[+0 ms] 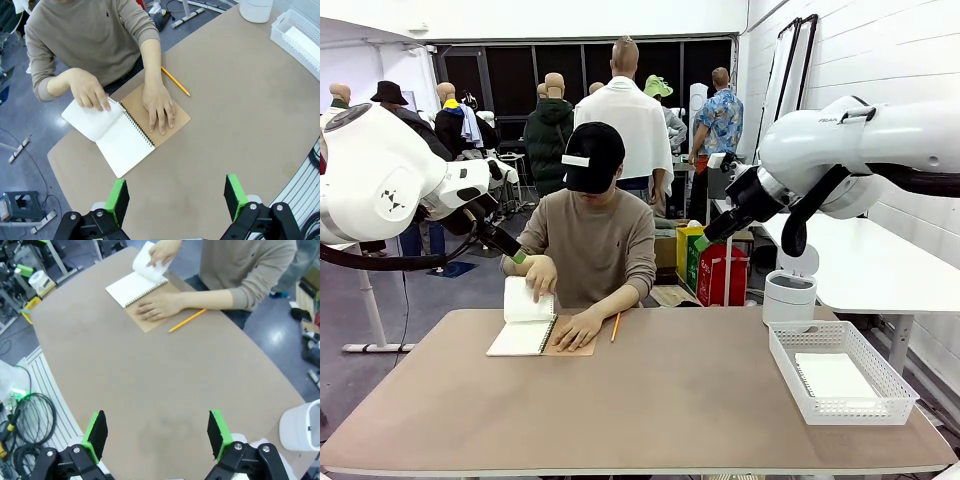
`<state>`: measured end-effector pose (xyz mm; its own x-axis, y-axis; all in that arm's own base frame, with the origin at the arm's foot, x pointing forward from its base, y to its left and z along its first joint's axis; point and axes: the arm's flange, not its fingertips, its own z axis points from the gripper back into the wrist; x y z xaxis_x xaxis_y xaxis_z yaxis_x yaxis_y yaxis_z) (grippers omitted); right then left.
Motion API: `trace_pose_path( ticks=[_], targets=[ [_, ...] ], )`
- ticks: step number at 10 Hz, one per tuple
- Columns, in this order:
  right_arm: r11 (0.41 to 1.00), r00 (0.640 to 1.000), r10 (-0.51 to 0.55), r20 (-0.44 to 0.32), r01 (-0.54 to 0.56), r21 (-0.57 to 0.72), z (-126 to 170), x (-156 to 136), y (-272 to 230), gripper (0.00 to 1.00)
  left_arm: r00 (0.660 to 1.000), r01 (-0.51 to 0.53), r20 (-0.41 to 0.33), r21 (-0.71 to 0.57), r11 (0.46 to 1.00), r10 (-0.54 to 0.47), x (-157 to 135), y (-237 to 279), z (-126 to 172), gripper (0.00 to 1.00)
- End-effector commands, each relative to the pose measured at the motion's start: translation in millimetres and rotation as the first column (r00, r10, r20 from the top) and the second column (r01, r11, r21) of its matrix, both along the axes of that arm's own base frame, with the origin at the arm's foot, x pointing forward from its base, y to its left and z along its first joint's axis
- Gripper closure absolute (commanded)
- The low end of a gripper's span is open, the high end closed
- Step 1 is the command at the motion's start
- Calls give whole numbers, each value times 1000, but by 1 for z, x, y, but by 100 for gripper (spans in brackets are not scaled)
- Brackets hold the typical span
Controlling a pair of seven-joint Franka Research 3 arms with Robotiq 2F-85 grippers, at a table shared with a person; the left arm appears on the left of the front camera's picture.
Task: Sort the paper based on its condition.
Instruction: If a person hands you a paper, place it in the Organizing basket , and if it's crumpled, put it in the Trash can.
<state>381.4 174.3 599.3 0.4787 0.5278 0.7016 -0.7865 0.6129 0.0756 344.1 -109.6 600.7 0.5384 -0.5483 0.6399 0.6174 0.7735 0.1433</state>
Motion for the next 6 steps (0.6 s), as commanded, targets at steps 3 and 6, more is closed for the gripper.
trace_pose_path(
  ticks=[3,6],
  targets=[
    [1000,1000,-2,-5,3,9,-2,2,0,0,1000,7,7,-9,1000,-7,1,1,1,0],
    [1000,1000,-2,-5,3,9,-2,2,0,0,1000,7,7,-9,1000,-7,1,1,1,0]
  ],
)
